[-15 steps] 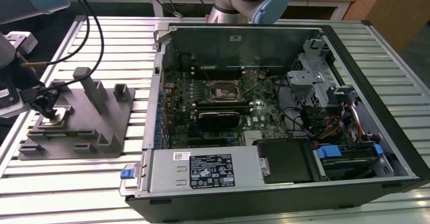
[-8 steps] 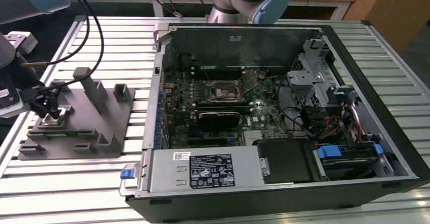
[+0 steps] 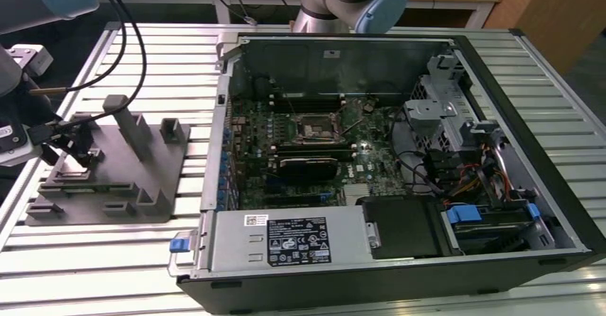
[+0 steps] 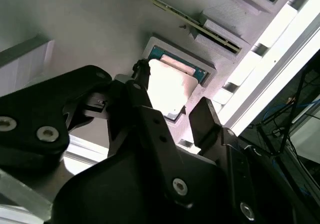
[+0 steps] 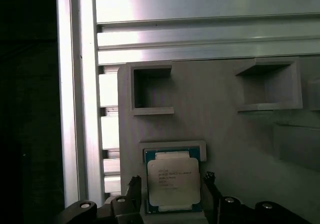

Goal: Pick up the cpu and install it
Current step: 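Pick up the cpu and move it towards the insertion slot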

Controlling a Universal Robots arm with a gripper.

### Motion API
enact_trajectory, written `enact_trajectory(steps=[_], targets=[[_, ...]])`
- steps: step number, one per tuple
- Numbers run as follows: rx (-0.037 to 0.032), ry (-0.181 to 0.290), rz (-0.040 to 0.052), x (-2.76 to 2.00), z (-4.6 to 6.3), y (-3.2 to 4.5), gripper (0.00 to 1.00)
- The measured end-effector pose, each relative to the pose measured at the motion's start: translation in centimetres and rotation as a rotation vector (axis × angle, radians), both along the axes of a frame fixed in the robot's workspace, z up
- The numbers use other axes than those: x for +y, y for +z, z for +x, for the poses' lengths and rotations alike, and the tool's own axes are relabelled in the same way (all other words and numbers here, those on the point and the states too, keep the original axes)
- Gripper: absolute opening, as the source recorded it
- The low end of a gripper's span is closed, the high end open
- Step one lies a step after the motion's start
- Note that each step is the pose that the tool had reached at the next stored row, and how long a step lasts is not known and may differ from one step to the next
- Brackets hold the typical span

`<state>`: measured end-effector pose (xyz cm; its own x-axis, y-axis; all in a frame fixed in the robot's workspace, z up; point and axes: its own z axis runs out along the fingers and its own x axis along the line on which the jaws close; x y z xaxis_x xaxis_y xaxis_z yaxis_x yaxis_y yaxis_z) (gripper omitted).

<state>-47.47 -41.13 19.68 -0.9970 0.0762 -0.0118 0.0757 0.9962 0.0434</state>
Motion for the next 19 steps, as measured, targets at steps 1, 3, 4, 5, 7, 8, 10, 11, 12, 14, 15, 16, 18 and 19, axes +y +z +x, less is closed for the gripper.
enact_trajectory(steps=[1, 3, 4, 5, 7, 8, 10, 11, 12, 14, 15, 16, 18, 19], targets=[[-0.0001, 0.000, 0.0000, 0.00, 0.0, 0.00, 0.59], [-0.0041, 0.000, 0.0001, 0.00, 0.0, -0.19, 0.59], [-0.0077, 0.000, 0.0000, 0.00, 0.0, -0.30, 0.59], [-0.0114, 0.000, 0.0000, 0.00, 0.0, -0.41, 0.59], [-0.0145, 0.000, 0.0004, 0.00, 0.0, -0.56, 0.59], [-0.0144, 0.000, 0.0005, 0.00, 0.0, -0.59, 0.59], [-0.0145, 0.000, 0.0004, 0.00, 0.0, -0.64, 0.59], [-0.0146, 0.000, 0.0005, 0.00, 0.0, -0.71, 0.59], [-0.0145, 0.000, 0.0005, 0.00, 0.0, -0.77, 0.59], [-0.0144, 0.000, 0.0003, 0.00, 0.0, -0.87, 0.59], [-0.0143, 0.000, 0.0003, 0.00, 0.0, -0.90, 0.59], [-0.0144, 0.000, 0.0003, 0.00, 0.0, -0.93, 0.59], [-0.0144, 0.000, 0.0003, 0.01, 0.0, -0.98, 0.59], [-0.0145, 0.000, 0.0004, 0.01, 0.0, -1.01, 0.59]])
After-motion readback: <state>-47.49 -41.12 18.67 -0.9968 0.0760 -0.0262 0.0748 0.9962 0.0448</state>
